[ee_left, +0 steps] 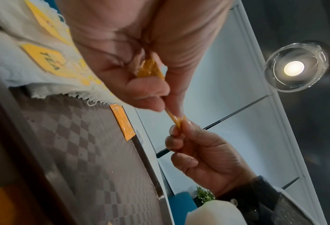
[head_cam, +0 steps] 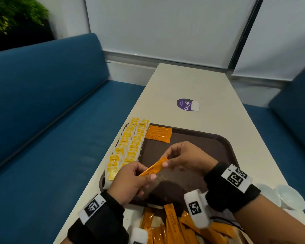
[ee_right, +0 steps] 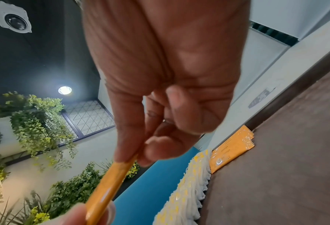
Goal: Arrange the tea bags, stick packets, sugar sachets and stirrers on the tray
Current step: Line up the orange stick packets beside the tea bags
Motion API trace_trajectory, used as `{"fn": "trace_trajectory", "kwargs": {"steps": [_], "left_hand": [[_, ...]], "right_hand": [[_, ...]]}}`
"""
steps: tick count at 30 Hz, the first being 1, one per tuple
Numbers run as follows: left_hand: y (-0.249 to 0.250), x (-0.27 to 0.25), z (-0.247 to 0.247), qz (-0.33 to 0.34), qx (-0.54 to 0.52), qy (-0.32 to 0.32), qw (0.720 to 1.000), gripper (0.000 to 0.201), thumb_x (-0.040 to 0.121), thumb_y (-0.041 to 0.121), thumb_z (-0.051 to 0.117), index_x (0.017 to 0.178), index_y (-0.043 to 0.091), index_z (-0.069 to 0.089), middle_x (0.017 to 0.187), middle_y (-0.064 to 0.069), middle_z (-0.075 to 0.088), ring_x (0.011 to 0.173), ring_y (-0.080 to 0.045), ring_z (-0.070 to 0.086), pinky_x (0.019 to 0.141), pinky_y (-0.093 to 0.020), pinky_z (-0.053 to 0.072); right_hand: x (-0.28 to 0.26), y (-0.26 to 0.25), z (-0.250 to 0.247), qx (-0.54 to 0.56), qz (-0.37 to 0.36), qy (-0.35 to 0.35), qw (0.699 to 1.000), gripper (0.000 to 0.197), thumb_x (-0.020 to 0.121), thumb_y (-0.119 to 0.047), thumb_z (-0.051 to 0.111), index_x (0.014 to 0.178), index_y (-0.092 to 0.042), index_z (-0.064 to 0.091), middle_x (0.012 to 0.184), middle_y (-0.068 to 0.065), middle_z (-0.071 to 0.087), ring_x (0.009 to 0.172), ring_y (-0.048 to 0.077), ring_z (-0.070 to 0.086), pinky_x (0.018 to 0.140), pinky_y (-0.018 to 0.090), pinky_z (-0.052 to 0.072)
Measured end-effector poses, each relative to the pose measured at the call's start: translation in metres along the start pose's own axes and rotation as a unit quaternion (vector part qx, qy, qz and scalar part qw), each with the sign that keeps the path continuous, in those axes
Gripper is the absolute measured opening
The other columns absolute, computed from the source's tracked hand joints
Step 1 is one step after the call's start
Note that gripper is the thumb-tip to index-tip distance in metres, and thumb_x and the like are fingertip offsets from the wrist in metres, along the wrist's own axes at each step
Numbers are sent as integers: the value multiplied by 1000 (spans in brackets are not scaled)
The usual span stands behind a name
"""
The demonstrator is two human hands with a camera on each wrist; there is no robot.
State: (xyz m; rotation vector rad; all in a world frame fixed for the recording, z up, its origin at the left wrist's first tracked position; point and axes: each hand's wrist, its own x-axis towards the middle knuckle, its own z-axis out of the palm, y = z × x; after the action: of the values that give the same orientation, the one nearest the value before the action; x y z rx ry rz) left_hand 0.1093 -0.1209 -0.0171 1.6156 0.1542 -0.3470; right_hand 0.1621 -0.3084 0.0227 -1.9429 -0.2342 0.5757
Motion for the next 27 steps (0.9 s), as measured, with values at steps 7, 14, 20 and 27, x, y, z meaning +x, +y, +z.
{"fn": "trace_trajectory", "kwargs": {"steps": [7, 14, 20, 27], "left_hand": [[-2, 0, 0, 13, 11, 22, 1000, 14, 81, 10, 69, 91, 9, 59, 67, 0, 58, 55, -8, 55, 44, -18, 42], [-10, 4, -6, -15, -27, 63, 998, 24, 89, 11, 60, 112, 17, 56, 92, -4, 58, 77, -14, 59, 54, -20, 49], [-22, 3, -5, -32, 6, 32, 999, 15, 90, 12, 59, 102, 19, 59, 87, 0, 59, 72, -10, 58, 52, -15, 46], [-28, 1, -8, 9, 138, 4, 990, 14, 87, 10, 62, 93, 23, 64, 85, 8, 61, 70, 1, 52, 59, -9, 41]], "right_hand": [[0, -2, -3, -9, -1, 32, 999, 8, 79, -1, 71, 84, -6, 67, 66, 0, 64, 44, 0, 50, 40, 11, 34], [43, 17, -31, 108, 106, 195, 969, 10, 87, -1, 62, 85, -11, 60, 71, 3, 63, 53, 8, 56, 39, 16, 32], [88, 35, -30, 128, 204, 221, 945, 15, 93, 1, 53, 84, -11, 53, 76, 4, 60, 58, 11, 57, 40, 17, 30], [116, 29, -30, 26, 277, 172, 945, 11, 95, -14, 53, 106, -13, 51, 76, 2, 60, 68, 10, 56, 53, 18, 35]]}}
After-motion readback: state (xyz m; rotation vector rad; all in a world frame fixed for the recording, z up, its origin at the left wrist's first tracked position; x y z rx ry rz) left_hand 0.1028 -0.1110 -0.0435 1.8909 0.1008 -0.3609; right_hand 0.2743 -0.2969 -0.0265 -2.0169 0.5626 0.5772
